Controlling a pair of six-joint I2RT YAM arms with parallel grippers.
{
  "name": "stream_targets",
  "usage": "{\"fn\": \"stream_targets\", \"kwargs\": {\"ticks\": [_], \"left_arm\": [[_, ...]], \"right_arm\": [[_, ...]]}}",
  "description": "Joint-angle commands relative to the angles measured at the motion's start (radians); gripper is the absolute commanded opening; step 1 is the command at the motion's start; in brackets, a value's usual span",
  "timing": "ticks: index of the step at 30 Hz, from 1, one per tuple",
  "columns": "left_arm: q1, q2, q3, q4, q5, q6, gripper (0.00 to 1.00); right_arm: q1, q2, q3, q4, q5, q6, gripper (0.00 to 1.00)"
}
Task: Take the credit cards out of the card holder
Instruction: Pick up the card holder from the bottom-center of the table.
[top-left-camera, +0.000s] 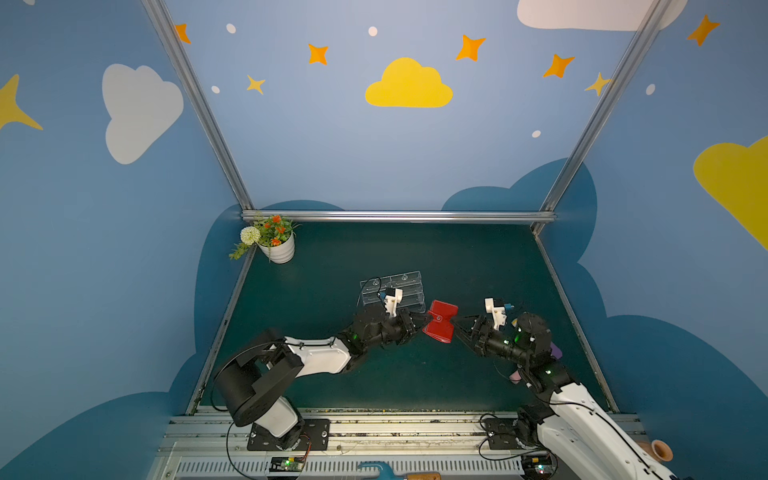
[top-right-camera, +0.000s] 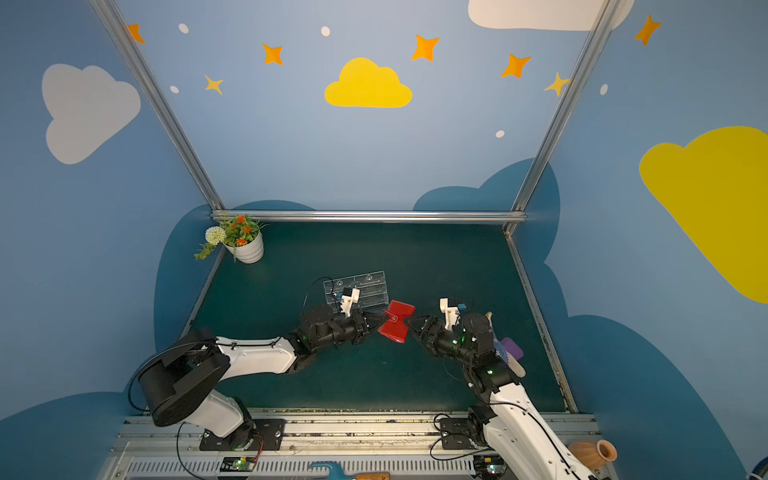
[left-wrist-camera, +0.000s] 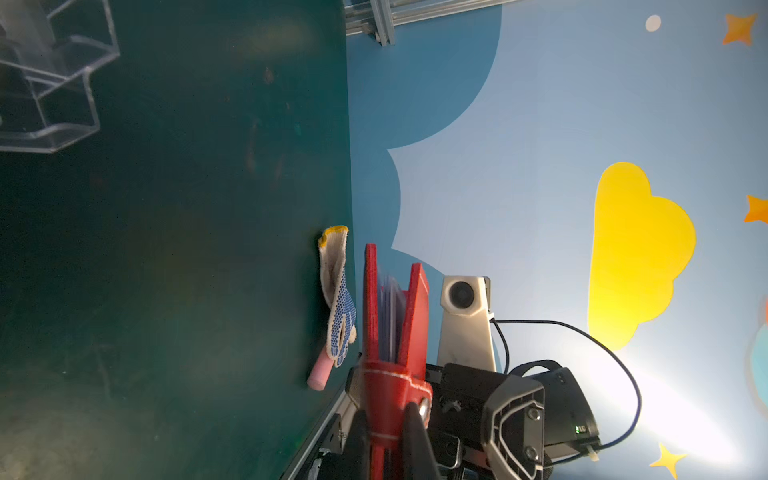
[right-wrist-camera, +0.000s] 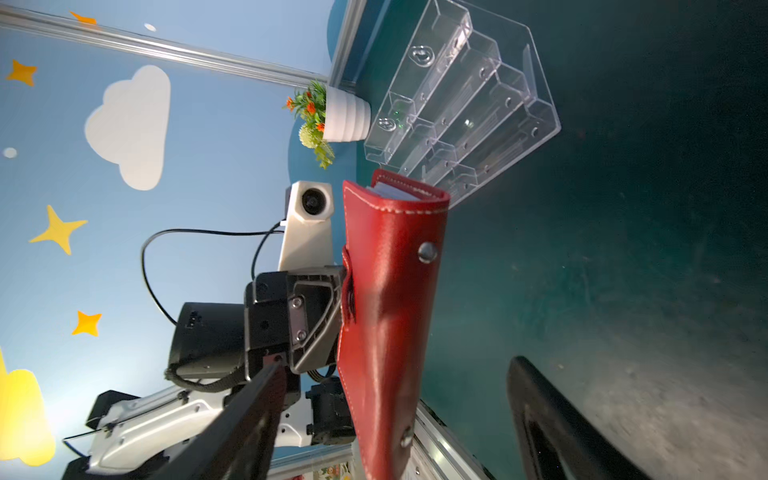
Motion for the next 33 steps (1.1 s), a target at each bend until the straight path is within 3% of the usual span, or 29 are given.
{"fn": "stream_targets", "kwargs": {"ticks": [1, 11, 33], "left_arm": [[-0.001, -0.02, 0.017, 0.014, -0.004, -0.029, 0.04], [-0.007, -0.001, 0.015, 0.101, 0.003, -0.087, 0.04], [-0.047, 0.081, 0.043, 0.209, -0.008, -0.12, 0.04]], "right_arm": [[-0.004, 0.015, 0.012, 0.131, 0.018, 0.055, 0.8], [-0.007, 0.079, -0.022, 0.301, 0.075, 0.133, 0.63], [0.016, 0.187, -0.023, 0.436, 0.088, 0.158, 0.33]]}}
